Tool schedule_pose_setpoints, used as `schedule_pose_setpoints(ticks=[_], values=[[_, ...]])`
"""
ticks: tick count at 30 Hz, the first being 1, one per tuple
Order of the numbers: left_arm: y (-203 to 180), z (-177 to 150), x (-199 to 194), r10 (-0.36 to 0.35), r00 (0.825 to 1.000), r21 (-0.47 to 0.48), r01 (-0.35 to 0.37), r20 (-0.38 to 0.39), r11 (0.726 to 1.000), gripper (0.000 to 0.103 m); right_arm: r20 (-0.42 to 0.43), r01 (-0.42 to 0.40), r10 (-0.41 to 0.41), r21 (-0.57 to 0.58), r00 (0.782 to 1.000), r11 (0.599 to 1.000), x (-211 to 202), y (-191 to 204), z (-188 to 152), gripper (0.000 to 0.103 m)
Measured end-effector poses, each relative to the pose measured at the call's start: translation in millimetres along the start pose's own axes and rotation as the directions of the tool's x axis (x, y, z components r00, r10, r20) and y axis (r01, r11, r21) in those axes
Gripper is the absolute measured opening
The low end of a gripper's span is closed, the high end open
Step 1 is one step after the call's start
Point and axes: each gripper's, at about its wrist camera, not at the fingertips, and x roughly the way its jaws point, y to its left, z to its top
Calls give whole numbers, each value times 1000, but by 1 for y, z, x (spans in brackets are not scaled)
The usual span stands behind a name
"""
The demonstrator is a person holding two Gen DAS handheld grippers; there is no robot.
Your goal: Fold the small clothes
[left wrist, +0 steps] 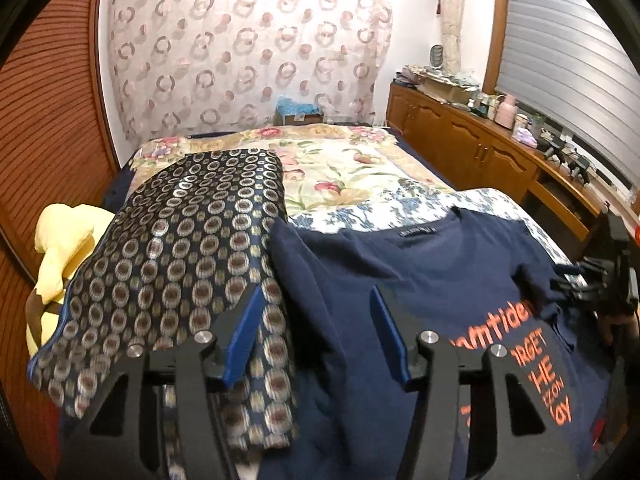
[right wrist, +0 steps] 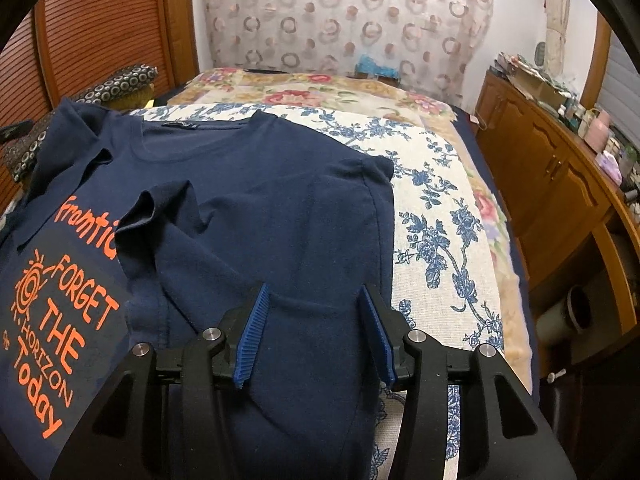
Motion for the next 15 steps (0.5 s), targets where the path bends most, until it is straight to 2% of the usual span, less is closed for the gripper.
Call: schedule_pose_setpoints(ticks=[3, 7, 10, 12, 13, 15], values=[[5, 9, 15, 15, 1000, -11, -15, -25, 1000, 48, 0, 0, 0, 1, 1000, 1000, 0, 0, 0, 48], [6, 14, 30, 27, 999, 5, -27, -48, 1000, 34, 0, 0, 0, 0, 1000, 1000, 0, 0, 0, 48], [5, 20, 40, 38, 997, 7, -38, -63, 999, 31, 0, -1, 1, 1, 1000, 1000, 0, 0, 0, 48], [4, 22, 45, 46, 997, 15, -45, -68, 999, 17, 0, -1, 1, 1, 1000, 1000, 0, 0, 0, 48], [4, 22, 46, 56, 996, 23, -55, -70, 998, 5, 0, -1, 1, 1, 1000, 1000, 0, 0, 0, 48], [1, 24, 45, 58, 996, 35, -56, -66, 998, 1, 0, -1, 1, 1, 1000, 1000, 0, -1, 0, 48]])
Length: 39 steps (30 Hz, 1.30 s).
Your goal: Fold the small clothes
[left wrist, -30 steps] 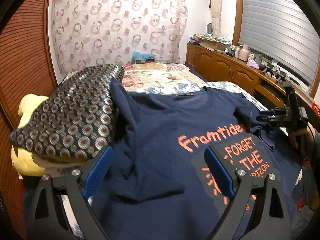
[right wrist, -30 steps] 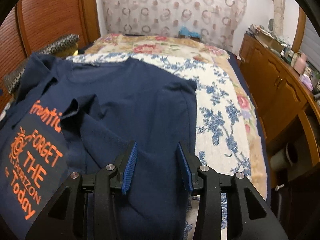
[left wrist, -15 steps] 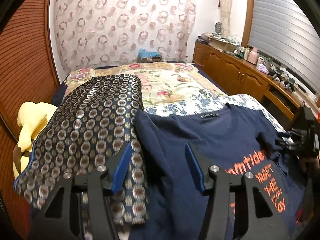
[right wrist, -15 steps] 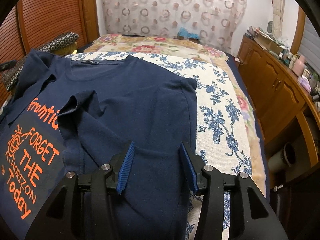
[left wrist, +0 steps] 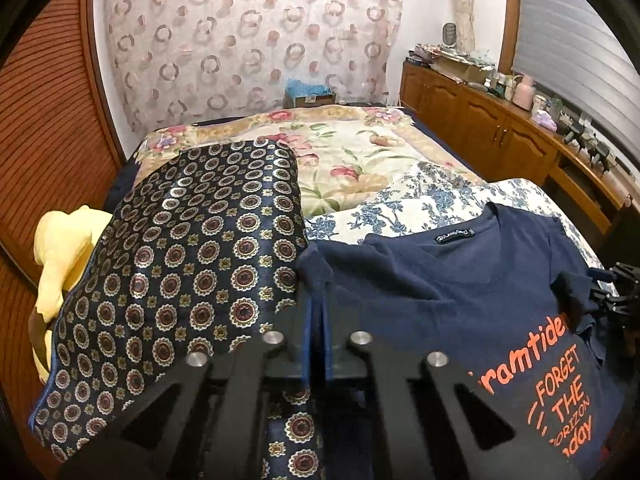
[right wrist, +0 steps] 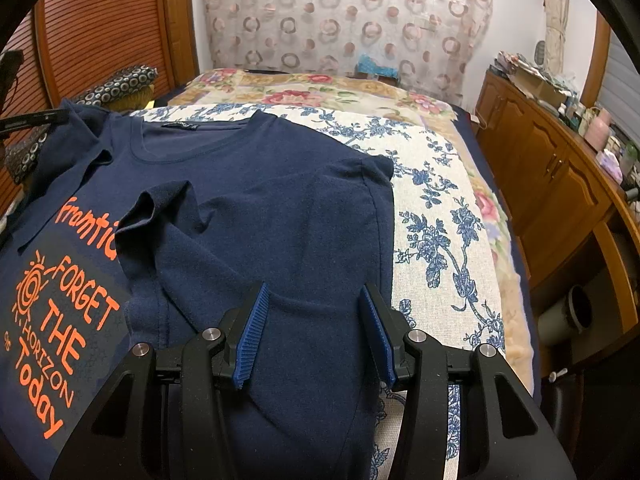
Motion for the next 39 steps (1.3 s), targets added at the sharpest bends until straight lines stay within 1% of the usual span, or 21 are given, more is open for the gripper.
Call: schedule_pose_setpoints(ticks=[5, 8, 11, 13, 17, 20, 22, 24, 26, 28, 31, 34, 39], values=[[-1, 7, -26, -19, 997, -5, 19, 77, 1000, 0, 0, -7, 7, 4, 1000, 1000, 0, 0, 0, 48], [-3, 15, -43, -24, 994, 9, 23, 104, 1000, 0, 7, 5, -5, -7, 1000, 1000, -1, 7, 5, 48], [-2, 20, -53, -25, 992, 14, 24, 124, 1000, 0, 37, -44, 45, -32, 998, 999, -6, 26, 15, 48], [-2, 21, -59, -31, 990, 18, 29, 135, 999, 0, 35, -67, 69, -57, 997, 996, -3, 42, 23, 48], [-3, 20, -63, -41, 989, 20, 39, 140, 999, 0, 16, -76, 78, -109, 997, 991, 12, 76, 37, 48], [-4, 18, -63, -42, 989, 21, 39, 140, 999, 0, 7, -141, 143, -131, 990, 981, 17, 99, 44, 48], [-4, 16, -65, -42, 989, 25, 38, 140, 999, 0, 14, -133, 137, -149, 991, 980, 16, 105, 47, 48], [-4, 15, -66, -43, 989, 25, 40, 142, 999, 0, 27, -126, 131, -142, 991, 982, 12, 98, 49, 48], [-3, 14, -67, -45, 989, 22, 42, 144, 999, 0, 35, -86, 91, -116, 995, 990, 10, 79, 50, 51], [-3, 14, -67, -42, 989, 24, 39, 145, 999, 0, 35, -42, 44, -69, 998, 997, 12, 52, 53, 51], [-2, 14, -67, -45, 989, 25, 42, 143, 999, 0, 19, 4, -3, -14, 1000, 1000, 16, 19, 58, 51], [-2, 13, -67, -45, 989, 24, 42, 144, 999, 0, -14, 45, -44, 19, 999, 999, 26, -12, 61, 51], [-2, 10, -66, -43, 990, 24, 40, 135, 999, 0, -52, 16, -12, 71, 999, 997, 40, -33, 62, 51]])
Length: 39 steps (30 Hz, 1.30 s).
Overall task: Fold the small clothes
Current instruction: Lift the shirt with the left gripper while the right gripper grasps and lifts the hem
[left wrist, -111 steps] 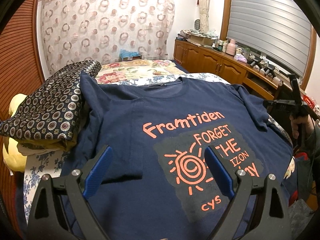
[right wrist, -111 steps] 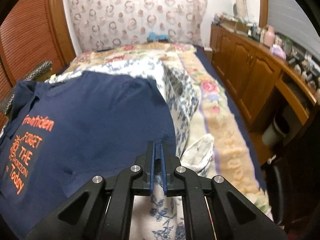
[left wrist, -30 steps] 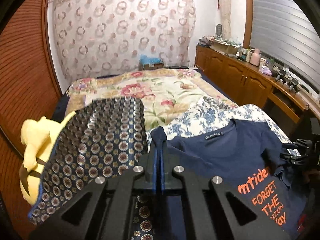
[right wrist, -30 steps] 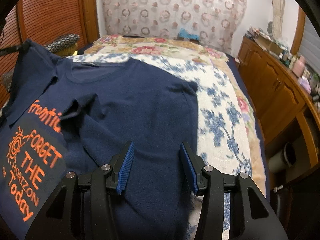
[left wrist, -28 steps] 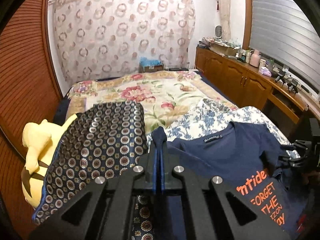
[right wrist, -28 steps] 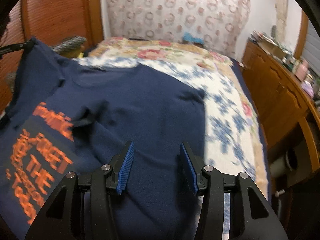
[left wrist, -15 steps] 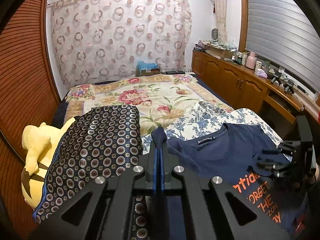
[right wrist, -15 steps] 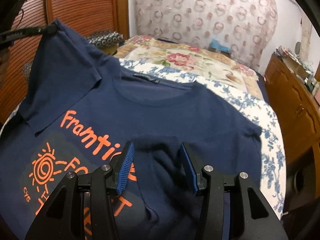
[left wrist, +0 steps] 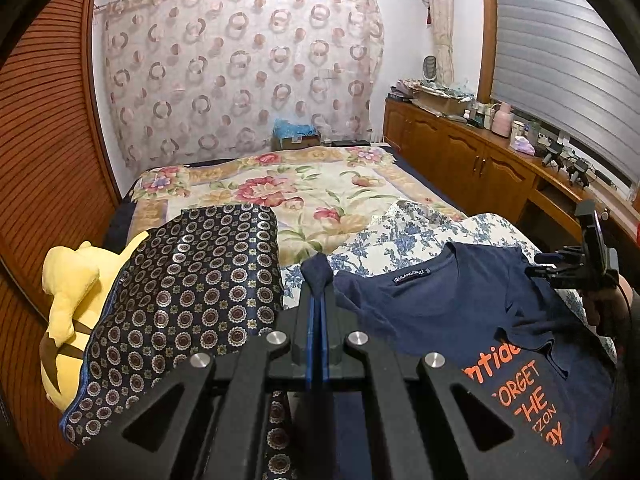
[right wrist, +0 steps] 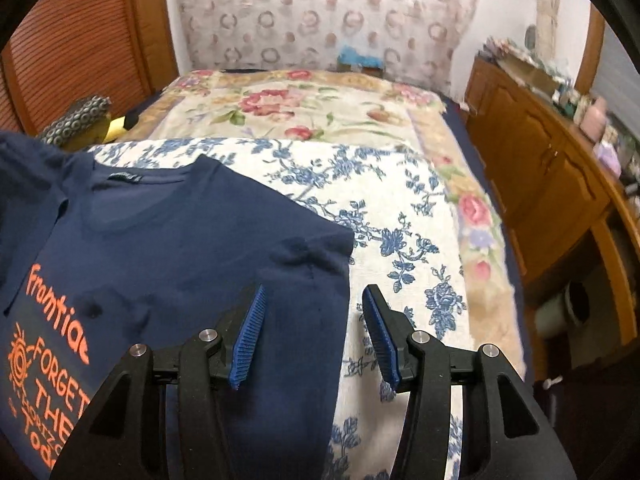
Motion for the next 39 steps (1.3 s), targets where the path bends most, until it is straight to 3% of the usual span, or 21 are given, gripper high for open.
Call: schedule_pose_setpoints(ticks=[6, 10, 14, 17, 22, 27, 34, 39], values=[[1, -5, 6, 16, 1000, -6, -16, -14, 1000, 0, -22, -26, 27, 33, 999, 999, 14, -3, 5, 51], [0, -7, 8, 6, 1000, -16, -6, -16, 1000, 0, -32, -73, 72, -14, 997, 997, 11, 9, 7, 6], [-6, -5, -7, 19, 1000, -2, -19, 20, 1000, 0, 6, -44, 45, -102, 999, 994, -9, 26, 2, 3], [-4, 9, -31, 0, 997, -10, 1, 74, 1000, 0, 129, -54, 63, -75, 990, 996, -55, 24, 11, 2], [1, 45, -88, -26, 981, -34, 33, 192, 999, 0, 293, -70, 97, -102, 951, 992, -152, 27, 44, 2], [8, 72, -142, -22, 956, -36, 34, 294, 999, 0, 432, -31, 93, -149, 897, 988, -240, 39, 64, 2], [33, 107, -213, -2, 902, -64, 33, 432, 997, 0, 565, -28, 102, -138, 819, 990, -335, 37, 83, 2], [49, 135, -247, 26, 864, -86, 20, 503, 996, 0, 651, 22, 73, -136, 756, 990, -398, 40, 105, 2]])
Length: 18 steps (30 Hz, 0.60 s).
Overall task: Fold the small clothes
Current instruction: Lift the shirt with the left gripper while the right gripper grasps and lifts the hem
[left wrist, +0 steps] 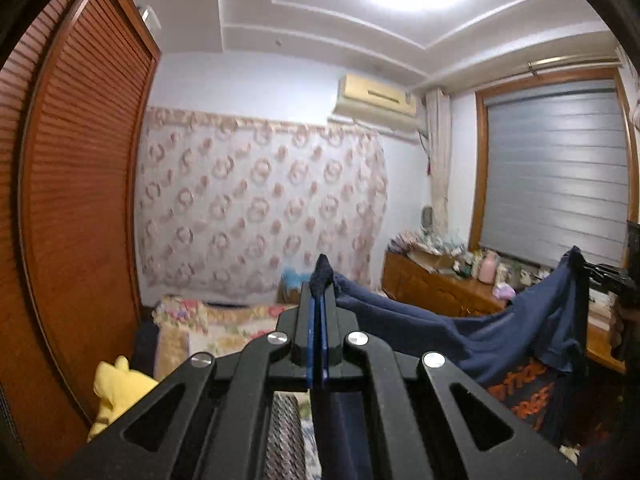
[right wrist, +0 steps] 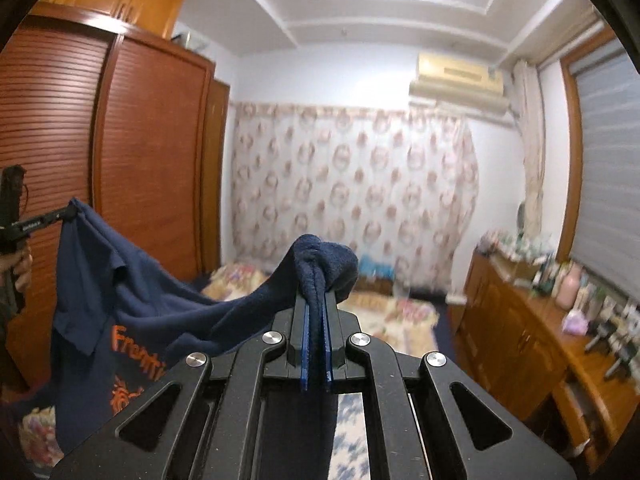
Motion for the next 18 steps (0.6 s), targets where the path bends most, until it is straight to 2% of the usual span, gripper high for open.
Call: schedule_pose_setpoints(ticks=[4, 7, 9, 13, 18], values=[[6, 11, 14, 32, 999, 16, -33, 13, 999, 0, -8, 68, -68, -14, 998, 998, 15, -6, 24, 2], [5, -9, 39, 60, 997, 38, -59, -50, 998, 0, -89, 122, -125, -40, 988, 992, 51, -11, 9, 2], [7, -33, 56, 64, 992, 39, -60, -105, 997, 0, -159, 131, -136, -44, 978, 990, 78, -17, -18, 2], [6, -94, 85, 62, 973, 53, -51, -223, 997, 0, -301, 116, -128, -58, 945, 992, 126, -21, -95, 2], [-13, -162, 88, 38, 948, 82, -13, -315, 997, 0, -389, 55, -74, -60, 918, 997, 141, -9, -169, 2]])
